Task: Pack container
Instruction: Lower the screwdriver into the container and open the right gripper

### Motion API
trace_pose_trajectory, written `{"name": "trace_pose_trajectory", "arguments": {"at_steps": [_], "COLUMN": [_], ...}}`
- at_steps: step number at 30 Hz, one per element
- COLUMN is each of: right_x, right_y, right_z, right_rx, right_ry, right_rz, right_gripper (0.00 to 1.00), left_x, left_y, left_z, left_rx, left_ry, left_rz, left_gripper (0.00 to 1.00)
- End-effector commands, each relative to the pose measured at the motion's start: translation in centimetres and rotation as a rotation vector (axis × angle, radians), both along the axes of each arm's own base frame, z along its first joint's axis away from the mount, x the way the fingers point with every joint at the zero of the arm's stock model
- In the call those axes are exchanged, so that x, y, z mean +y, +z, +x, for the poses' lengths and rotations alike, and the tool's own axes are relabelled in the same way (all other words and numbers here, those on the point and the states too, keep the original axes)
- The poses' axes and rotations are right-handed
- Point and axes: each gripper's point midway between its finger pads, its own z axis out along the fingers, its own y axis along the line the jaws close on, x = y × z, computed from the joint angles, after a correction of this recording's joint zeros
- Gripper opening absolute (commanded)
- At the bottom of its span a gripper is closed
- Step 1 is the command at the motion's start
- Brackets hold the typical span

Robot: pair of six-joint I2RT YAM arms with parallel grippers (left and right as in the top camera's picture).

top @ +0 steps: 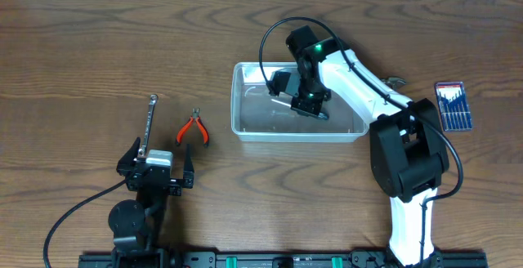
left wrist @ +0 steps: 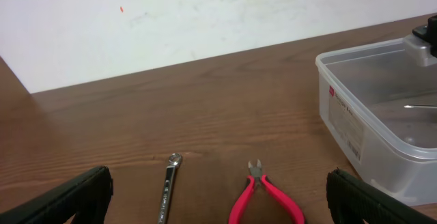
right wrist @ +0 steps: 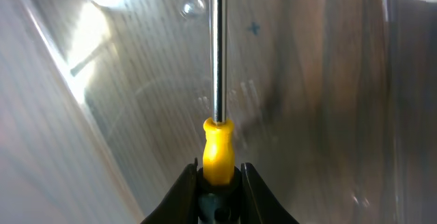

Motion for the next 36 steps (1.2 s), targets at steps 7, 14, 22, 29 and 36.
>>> {"name": "trace_pose_trajectory", "arguments": {"at_steps": [7, 14, 22, 29, 36], "right_x": [-2.1, -2.1, -2.1, -1.9, -0.6], "right_y": [0.1, 0.1, 0.1, 0.2, 3.7], "right_z": [0.4, 0.3, 0.3, 0.6, 2.9], "right_rx": [0.001, 0.007, 0.008, -0.005, -0.071], "right_ry": [-0.033, -0.042, -0.057, -0.064, -0.105], "right_rz": [-0.004, -0.002, -0.002, 0.004, 0.041], "right_gripper": [0.11, 0.18, 0.40, 0.42, 0.42], "left_x": [0.2, 0.2, 0.2, 0.2, 0.2], "left_y": [-1.5, -1.5, -1.5, -1.5, -1.5], "left_z": [0.0, 0.0, 0.0, 0.0, 0.0], "left_rx": [0.030, 0.030, 0.030, 0.030, 0.030], "left_ry": [0.008, 0.008, 0.008, 0.008, 0.008], "left_rz": [0.008, 0.008, 0.008, 0.008, 0.008], "left_gripper": [0.98, 0.98, 0.98, 0.98, 0.98]}}
